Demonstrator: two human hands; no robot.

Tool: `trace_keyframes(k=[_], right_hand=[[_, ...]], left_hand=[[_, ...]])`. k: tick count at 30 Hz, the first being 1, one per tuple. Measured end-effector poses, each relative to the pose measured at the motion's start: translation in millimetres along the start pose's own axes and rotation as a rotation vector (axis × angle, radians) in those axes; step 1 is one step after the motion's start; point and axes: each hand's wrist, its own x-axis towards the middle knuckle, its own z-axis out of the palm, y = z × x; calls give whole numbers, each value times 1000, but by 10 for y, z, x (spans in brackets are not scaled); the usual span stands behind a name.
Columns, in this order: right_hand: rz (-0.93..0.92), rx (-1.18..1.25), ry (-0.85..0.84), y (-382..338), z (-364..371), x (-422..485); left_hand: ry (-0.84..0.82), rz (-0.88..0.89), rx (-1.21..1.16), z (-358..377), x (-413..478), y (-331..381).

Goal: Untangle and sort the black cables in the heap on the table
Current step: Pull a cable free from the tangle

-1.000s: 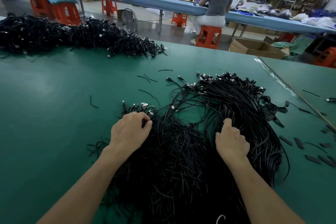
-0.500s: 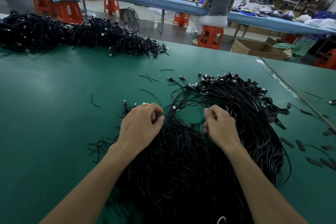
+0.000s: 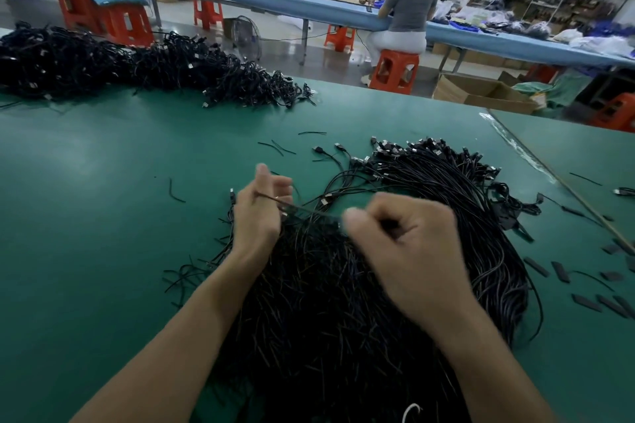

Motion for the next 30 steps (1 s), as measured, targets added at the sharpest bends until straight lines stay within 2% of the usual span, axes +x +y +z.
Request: trace_keyframes(k=[3, 5, 8, 10, 11, 12, 15, 17, 20, 23, 25, 27, 28, 30], right_hand=[[190, -347, 211, 447, -254, 40], [331, -557, 223, 722, -428, 33], [564, -793, -75, 946, -544, -1], [607, -1037, -303, 954, -491, -24], [559, -1043, -354, 930, -445, -26], [495, -933, -375, 889, -394, -17], [327, -287, -291, 635, -189, -12], [268, -141, -248, 562, -79, -17], [248, -178, -230, 584, -34, -37], [270, -169, -89, 698, -110, -31], [286, -84, -32, 760, -150, -24], [312, 10, -21, 811, -131, -16], [330, 46, -26, 826, -104, -18], [357, 94, -84, 842, -30, -46]], left_hand=[[185, 90, 2, -147, 100, 41], [201, 215, 82, -166, 99, 82], [118, 415, 263, -147, 40, 173], [-53, 565, 446, -96, -54, 256], [-150, 629, 555, -56, -104, 274], [-243, 669, 648, -16, -144, 275], [-404, 658, 791, 70, -234, 254], [-458, 633, 822, 111, -282, 232], [-517, 528, 776, 111, -319, 190], [-486, 297, 693, 44, -296, 128], [-642, 22, 513, -13, -308, 149], [-912, -264, 241, -35, -364, 215], [-1007, -356, 98, -35, -392, 249], [-1059, -468, -191, 0, -422, 325]])
